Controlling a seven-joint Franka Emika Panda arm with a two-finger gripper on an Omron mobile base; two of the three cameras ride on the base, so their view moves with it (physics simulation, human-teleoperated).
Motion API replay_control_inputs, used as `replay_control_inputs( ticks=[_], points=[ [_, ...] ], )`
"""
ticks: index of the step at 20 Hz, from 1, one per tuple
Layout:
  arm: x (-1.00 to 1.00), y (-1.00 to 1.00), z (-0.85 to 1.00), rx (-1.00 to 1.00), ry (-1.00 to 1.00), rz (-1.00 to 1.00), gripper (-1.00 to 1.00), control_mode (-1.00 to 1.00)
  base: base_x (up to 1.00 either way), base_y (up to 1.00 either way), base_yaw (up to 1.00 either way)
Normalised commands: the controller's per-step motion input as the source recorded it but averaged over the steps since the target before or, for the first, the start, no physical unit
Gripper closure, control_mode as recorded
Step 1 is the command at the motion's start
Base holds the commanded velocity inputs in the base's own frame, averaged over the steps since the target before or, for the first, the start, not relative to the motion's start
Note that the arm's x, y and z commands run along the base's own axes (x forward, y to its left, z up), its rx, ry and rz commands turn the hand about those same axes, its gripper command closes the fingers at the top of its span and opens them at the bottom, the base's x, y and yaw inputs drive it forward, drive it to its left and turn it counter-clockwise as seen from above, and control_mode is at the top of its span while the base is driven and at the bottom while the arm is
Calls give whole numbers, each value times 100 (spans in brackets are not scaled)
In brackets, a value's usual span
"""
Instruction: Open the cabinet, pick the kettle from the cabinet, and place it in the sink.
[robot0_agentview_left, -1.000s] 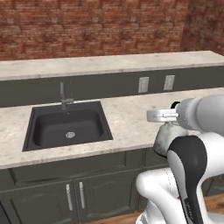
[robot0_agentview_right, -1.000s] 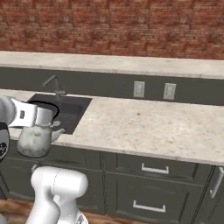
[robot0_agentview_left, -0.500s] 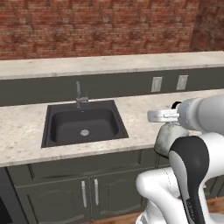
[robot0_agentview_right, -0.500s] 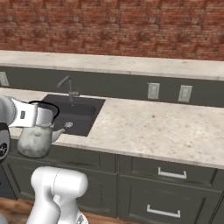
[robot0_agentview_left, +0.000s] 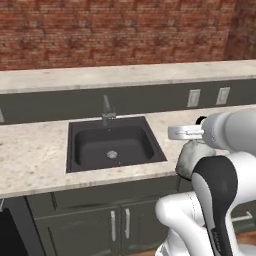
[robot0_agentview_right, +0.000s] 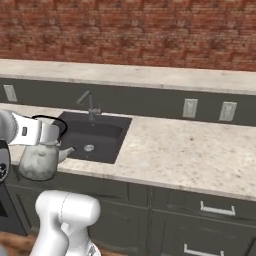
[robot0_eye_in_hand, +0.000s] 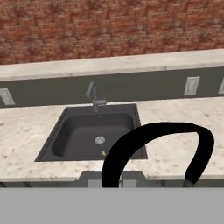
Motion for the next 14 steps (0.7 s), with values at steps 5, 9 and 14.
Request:
replay_control_inputs(
  ticks=[5, 9, 14],
  points=[
    [0, 0, 0, 0, 0, 0, 100, 100, 38, 18, 3],
    [0, 0, 0, 0, 0, 0, 100, 100, 29, 2, 5],
    [0, 0, 0, 0, 0, 0, 100, 100, 24, -2, 5]
  ],
)
